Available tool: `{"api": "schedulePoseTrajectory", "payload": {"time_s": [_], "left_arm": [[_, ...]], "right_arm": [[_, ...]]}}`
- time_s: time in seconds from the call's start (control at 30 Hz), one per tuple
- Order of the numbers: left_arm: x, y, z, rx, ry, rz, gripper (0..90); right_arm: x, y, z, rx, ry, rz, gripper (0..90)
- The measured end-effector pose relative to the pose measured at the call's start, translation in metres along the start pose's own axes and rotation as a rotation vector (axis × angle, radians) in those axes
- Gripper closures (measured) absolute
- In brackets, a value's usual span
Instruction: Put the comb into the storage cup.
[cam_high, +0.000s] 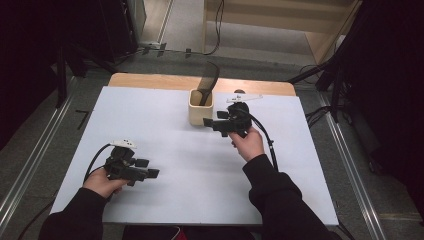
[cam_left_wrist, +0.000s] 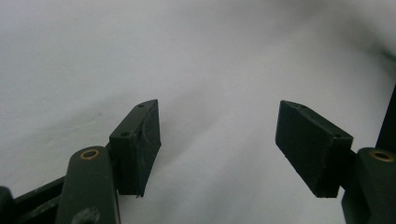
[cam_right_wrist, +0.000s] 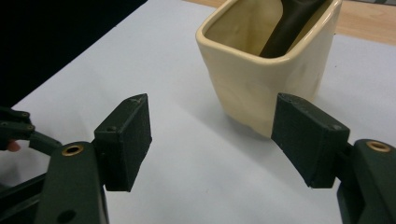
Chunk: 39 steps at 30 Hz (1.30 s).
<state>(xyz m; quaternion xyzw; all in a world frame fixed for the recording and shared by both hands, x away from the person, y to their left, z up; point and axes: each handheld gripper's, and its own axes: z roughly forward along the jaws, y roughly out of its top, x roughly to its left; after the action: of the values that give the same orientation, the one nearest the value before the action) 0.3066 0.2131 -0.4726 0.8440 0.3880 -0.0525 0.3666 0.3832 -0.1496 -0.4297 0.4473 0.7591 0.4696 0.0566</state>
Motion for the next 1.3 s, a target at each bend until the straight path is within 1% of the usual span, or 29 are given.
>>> {"api": "schedulePoseTrajectory", "payload": {"time_s": [0.07,0.2,0.33,0.37,0.43,0.47,0.6,0.67,0.73,0.8,1.0,1.03,1.17,1.23,1.3], "left_arm": [[0.0,0.0,0.0,0.0,0.002,0.0,31.6],[0.0,0.0,0.0,-0.001,0.003,-0.002,31.6],[0.0,0.0,-0.001,-0.007,0.003,0.003,31.6],[0.0,0.0,-0.001,-0.007,0.003,0.003,31.6],[0.0,0.0,-0.001,-0.005,0.004,0.003,31.6],[0.0,0.0,-0.001,-0.004,0.004,0.004,31.6],[-0.001,0.0,-0.001,-0.01,0.0,0.005,31.6],[-0.001,0.001,-0.001,-0.01,0.001,0.005,31.5],[-0.001,0.001,-0.001,-0.011,0.0,0.007,31.6],[-0.001,0.001,-0.001,-0.008,0.002,0.008,31.6],[-0.002,0.001,-0.001,-0.006,0.0,0.015,31.6],[-0.002,0.001,-0.001,-0.006,0.0,0.016,31.6],[-0.002,0.001,-0.001,-0.008,-0.004,0.019,31.5],[-0.002,0.001,-0.001,-0.011,-0.003,0.017,31.5],[-0.003,0.001,-0.002,-0.014,-0.005,0.016,31.5]], "right_arm": [[-0.001,-0.003,-0.003,-0.006,-0.001,0.002,26.8],[-0.002,-0.01,-0.007,0.002,-0.014,-0.012,26.7],[-0.003,-0.017,-0.013,-0.008,-0.03,-0.026,26.6],[-0.003,-0.018,-0.014,-0.009,-0.029,-0.029,26.6],[-0.003,-0.021,-0.016,0.007,-0.027,-0.037,26.6],[-0.003,-0.022,-0.018,0.003,-0.028,-0.048,26.6],[-0.003,-0.028,-0.022,0.005,-0.024,-0.063,26.6],[-0.003,-0.032,-0.024,0.007,-0.016,-0.057,26.6],[-0.002,-0.035,-0.026,-0.003,-0.015,-0.069,26.6],[-0.001,-0.038,-0.029,-0.001,-0.018,-0.081,26.6],[0.002,-0.048,-0.037,0.002,0.003,-0.101,26.4],[0.002,-0.049,-0.038,0.004,0.001,-0.106,26.4],[0.002,-0.055,-0.042,0.01,0.025,-0.096,26.2],[0.002,-0.058,-0.044,0.01,0.024,-0.103,26.2],[0.002,-0.062,-0.047,0.022,0.027,-0.104,26.2]]}}
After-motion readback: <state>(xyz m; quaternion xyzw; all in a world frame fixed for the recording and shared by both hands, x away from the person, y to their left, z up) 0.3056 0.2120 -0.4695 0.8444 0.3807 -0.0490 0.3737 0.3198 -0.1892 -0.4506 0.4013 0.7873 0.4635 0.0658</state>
